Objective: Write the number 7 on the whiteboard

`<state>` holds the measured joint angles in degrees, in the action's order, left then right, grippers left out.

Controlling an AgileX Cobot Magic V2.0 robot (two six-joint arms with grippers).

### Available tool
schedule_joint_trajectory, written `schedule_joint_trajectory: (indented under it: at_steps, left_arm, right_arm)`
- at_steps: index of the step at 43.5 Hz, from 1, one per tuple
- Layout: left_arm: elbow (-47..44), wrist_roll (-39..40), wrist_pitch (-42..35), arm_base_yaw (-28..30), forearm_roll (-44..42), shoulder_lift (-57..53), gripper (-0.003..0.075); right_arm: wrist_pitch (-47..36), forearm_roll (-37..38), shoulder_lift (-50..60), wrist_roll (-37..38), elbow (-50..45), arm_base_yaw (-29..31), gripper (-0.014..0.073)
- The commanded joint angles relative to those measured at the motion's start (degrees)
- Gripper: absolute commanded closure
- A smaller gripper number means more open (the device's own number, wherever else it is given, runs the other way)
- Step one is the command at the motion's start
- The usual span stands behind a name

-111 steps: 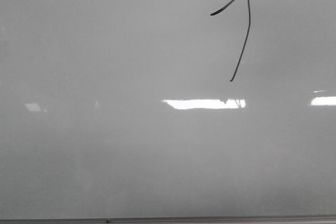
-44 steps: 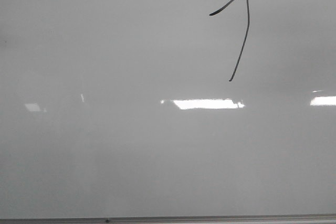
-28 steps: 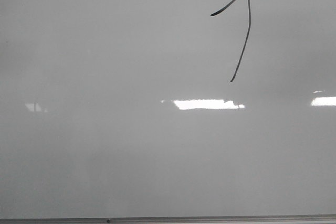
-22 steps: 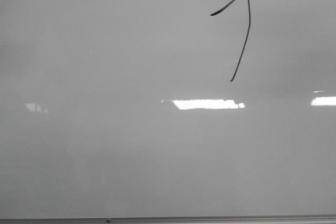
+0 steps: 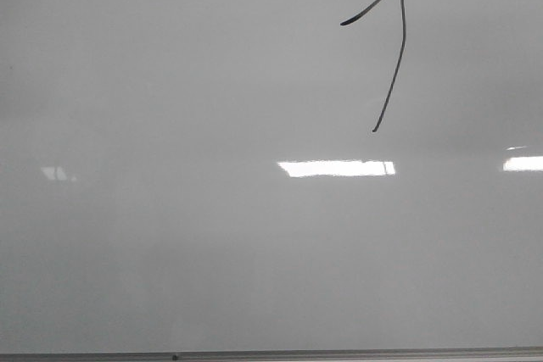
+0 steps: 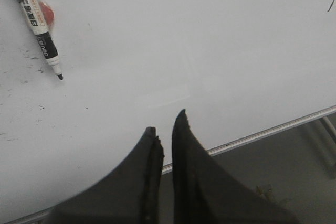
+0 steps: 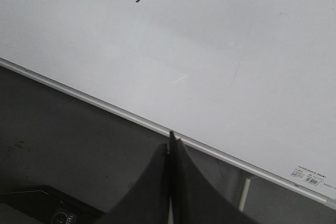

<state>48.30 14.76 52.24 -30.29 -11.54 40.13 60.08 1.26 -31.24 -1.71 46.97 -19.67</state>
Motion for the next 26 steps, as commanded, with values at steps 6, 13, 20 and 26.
schedule_joint_trajectory:
  at_steps: [6,13,20,26]
  left_arm:
    - [2.0,-0.7,-3.1,-0.5,-0.7,0.0,0.0741]
    - [2.0,-0.7,-3.1,-0.5,-0.7,0.0,0.0741]
    - [2.0,-0.7,-3.1,-0.5,-0.7,0.0,0.0741]
    - [2.0,-0.7,-3.1,-0.5,-0.7,0.0,0.0741]
  right_arm:
    - [-3.9,0.8,-0.1,0.2,1.1,0.2,0.0659]
    - [-3.7,0.8,-0.1,0.2,1.1,0.2,0.0659]
    - [-3.7,0.8,-0.1,0.2,1.1,0.2,0.0659]
    - [-3.7,0.8,-0.1,0.2,1.1,0.2,0.0659]
